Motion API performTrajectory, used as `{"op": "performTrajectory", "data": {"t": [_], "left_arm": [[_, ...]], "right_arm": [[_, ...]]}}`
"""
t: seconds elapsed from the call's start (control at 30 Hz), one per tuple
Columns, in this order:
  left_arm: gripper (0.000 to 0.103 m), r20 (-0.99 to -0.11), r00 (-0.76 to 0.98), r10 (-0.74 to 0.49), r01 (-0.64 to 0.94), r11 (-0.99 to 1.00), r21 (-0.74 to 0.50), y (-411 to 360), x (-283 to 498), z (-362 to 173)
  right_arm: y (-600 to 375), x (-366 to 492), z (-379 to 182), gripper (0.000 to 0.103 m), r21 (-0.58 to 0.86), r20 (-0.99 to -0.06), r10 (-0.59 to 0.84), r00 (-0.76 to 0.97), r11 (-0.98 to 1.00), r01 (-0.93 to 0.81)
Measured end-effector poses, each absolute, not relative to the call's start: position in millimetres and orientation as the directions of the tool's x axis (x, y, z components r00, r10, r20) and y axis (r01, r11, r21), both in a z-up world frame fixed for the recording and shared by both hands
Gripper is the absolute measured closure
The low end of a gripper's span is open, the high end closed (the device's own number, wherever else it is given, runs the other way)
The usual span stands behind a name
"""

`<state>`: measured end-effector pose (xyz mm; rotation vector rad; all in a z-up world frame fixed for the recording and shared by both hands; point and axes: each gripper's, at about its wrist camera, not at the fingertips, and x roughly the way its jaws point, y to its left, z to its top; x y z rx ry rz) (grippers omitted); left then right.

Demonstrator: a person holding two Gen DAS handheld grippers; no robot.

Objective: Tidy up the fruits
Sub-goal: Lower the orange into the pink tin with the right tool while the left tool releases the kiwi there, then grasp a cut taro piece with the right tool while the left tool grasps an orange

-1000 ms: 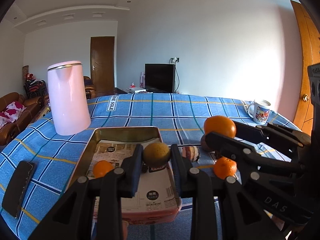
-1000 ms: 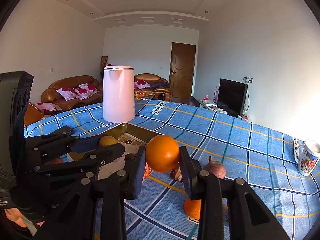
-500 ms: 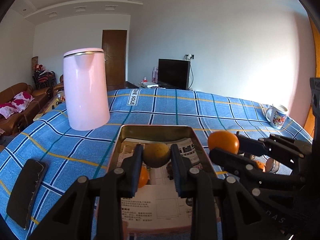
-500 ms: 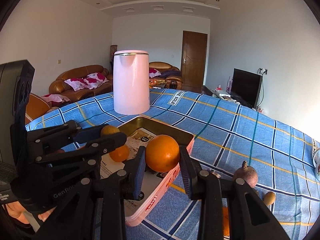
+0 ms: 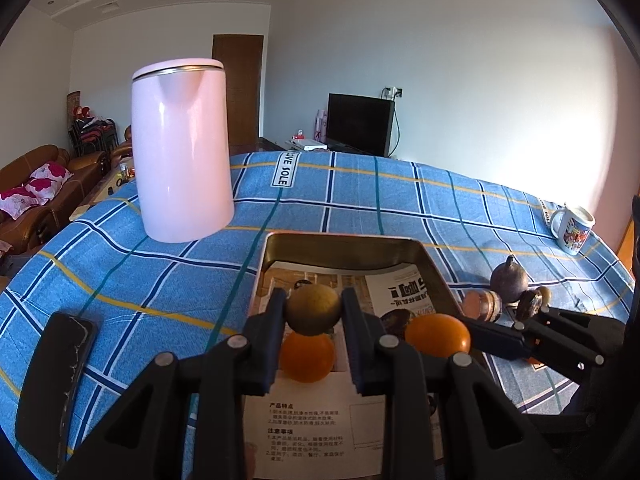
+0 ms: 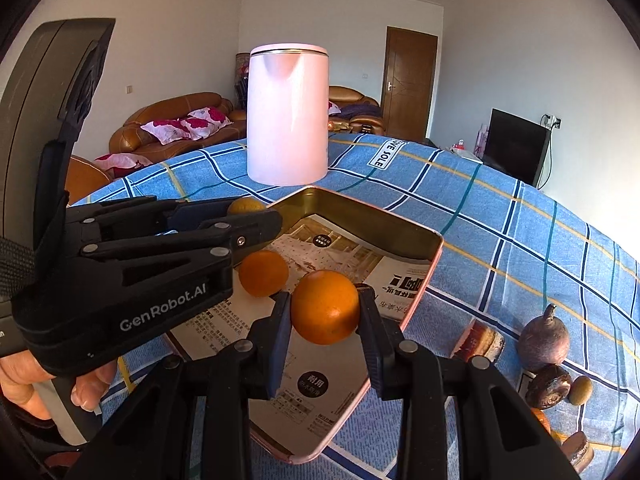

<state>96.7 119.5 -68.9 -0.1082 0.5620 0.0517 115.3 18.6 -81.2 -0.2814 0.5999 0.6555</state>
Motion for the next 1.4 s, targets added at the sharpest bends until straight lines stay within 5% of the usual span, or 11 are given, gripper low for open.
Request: {"op": "performTrajectory", "data": {"t": [0.1,0.23,0.4,0.53,0.77,1.13,1.2,1.23,1.4], "left_arm": [[0.069,-0.538,0.843,0.030,-0.089,0.993,-0.083,118.2,97.2,-69.0],[0.042,-0.519,0.854,0.043,-0.103,0.991,-0.087,114.7,91.1,-63.1],[0.031,-0.489,0.872,0.024,-0.071,0.994,-0.078,95.1,80.2,-51.5],[0.026,-0.480,0.877,-0.011,-0.022,0.998,-0.063,67.2,76.2,-47.5],[0.023,-0.502,0.862,-0.078,0.079,0.997,-0.019,9.5,77.1,-55.1],[0.023,-0.533,0.840,-0.103,0.138,0.990,0.027,-26.3,81.2,-66.8],[0.023,-0.536,0.837,-0.113,0.154,0.988,0.032,-32.0,81.5,-67.3],[0.023,-0.539,0.834,-0.117,0.162,0.986,0.035,-35.1,82.2,-67.7],[0.023,-0.551,0.824,-0.129,0.188,0.981,0.051,-50.1,87.4,-69.0]], "right_arm": [[20.5,120.0,-85.3,0.067,-0.044,-0.637,0.476,0.606,0.763,-0.645],[7.6,115.2,-80.1,0.054,-0.019,-0.611,0.487,0.624,0.779,-0.627],[-38.2,95.6,-70.9,0.048,-0.016,-0.556,0.467,0.688,0.821,-0.571],[-101.7,86.8,-67.6,0.032,0.005,-0.528,0.373,0.763,0.900,-0.436],[-177.1,99.1,-70.8,0.032,0.066,-0.579,0.212,0.788,0.975,-0.215],[-185.7,126.2,-101.6,0.033,0.196,-0.718,0.288,0.633,0.957,-0.213],[-187.3,130.0,-105.1,0.043,0.214,-0.733,0.298,0.612,0.954,-0.209],[-186.9,130.0,-104.4,0.058,0.202,-0.735,0.289,0.613,0.957,-0.209],[-185.8,124.5,-100.8,0.059,0.195,-0.718,0.305,0.626,0.951,-0.239]]}}
